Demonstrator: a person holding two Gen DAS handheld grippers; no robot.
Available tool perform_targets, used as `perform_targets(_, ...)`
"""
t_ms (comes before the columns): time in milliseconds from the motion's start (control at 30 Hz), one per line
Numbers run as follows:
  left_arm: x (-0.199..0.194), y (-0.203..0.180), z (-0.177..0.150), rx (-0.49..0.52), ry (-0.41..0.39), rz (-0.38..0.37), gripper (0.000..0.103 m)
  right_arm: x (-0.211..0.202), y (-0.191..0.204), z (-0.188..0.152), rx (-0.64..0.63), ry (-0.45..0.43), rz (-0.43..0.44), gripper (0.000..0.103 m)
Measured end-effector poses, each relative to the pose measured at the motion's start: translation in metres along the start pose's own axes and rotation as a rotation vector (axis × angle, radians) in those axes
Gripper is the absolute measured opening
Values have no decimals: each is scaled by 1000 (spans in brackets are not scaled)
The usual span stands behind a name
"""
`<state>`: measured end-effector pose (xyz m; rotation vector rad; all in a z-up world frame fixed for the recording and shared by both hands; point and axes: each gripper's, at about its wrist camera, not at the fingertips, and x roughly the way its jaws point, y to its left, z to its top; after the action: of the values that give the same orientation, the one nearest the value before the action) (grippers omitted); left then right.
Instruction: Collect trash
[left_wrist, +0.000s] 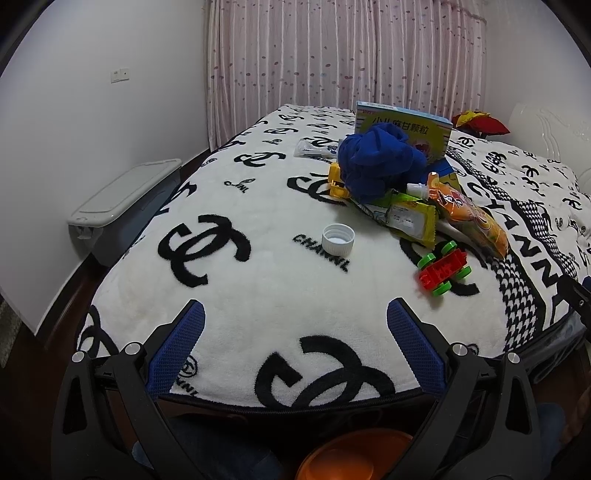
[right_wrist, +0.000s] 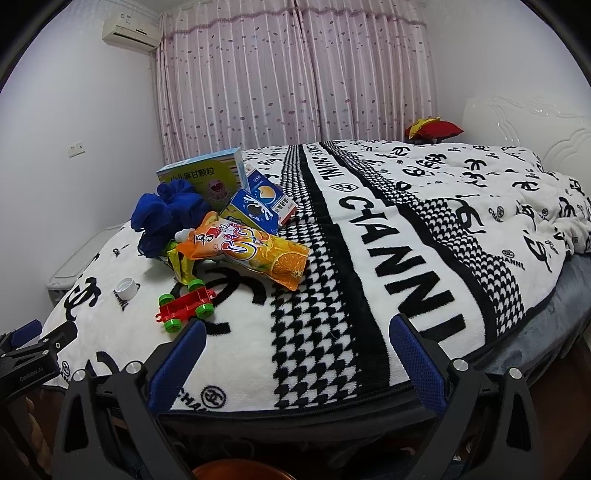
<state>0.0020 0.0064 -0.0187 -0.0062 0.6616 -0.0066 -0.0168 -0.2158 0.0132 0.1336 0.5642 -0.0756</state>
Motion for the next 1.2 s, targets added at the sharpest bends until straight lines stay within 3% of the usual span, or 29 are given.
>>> perform_targets(700, 14, 0, 6, 7, 27, 2, 96, 6, -2, -1, -1, 13, 14, 98)
perform_targets(1200, 74, -13, 28, 31, 27, -38, 96, 24, 1, -4, -8, 42, 38, 98)
